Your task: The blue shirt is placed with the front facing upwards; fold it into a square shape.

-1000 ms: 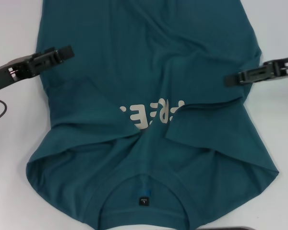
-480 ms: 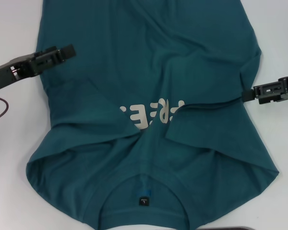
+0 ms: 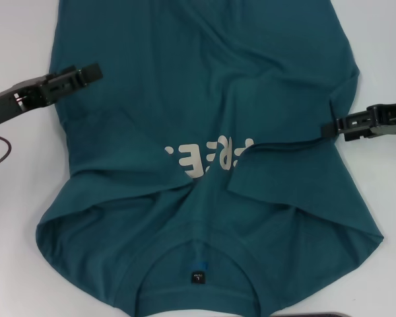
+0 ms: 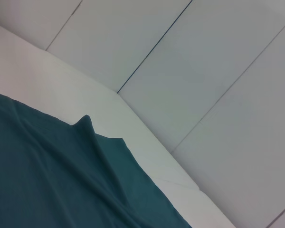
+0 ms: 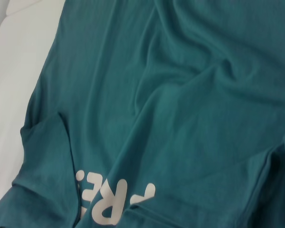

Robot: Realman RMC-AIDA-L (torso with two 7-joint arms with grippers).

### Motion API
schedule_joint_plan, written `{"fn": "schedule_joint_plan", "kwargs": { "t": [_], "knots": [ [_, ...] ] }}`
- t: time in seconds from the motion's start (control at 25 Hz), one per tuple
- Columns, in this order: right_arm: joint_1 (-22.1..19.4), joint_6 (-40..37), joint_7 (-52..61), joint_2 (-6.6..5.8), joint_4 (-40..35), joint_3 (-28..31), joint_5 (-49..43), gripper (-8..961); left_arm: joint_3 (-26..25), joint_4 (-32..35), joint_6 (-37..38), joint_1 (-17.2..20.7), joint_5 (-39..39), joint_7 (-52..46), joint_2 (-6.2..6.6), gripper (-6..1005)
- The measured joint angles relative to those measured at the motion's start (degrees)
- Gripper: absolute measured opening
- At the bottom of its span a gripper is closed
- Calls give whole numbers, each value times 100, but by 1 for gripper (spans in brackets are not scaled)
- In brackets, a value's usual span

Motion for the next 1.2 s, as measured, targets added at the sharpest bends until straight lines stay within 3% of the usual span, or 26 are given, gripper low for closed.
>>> {"fn": "schedule_joint_plan", "kwargs": {
  "t": [0.08,0.32,0.52,0.96,1.2],
  "knots": [
    [41,60,13,4,47,0,-1,907,0,0,-12,-4,0,2,0,905],
    [175,240,86,5,232,-8,-4,776,0,1,-28,-15,-2,37,-2,905],
    [268,321,175,-3,349,-164,-57,542,1,0,-56,5,-2,44,-4,905],
    [246,310,370,-10,302,-264,-58,331,0,0,-88,38,23,63,8,905],
    [230,339,430,-41,336,-274,-77,337,0,0,-88,39,30,71,13,905]
  ]
}}
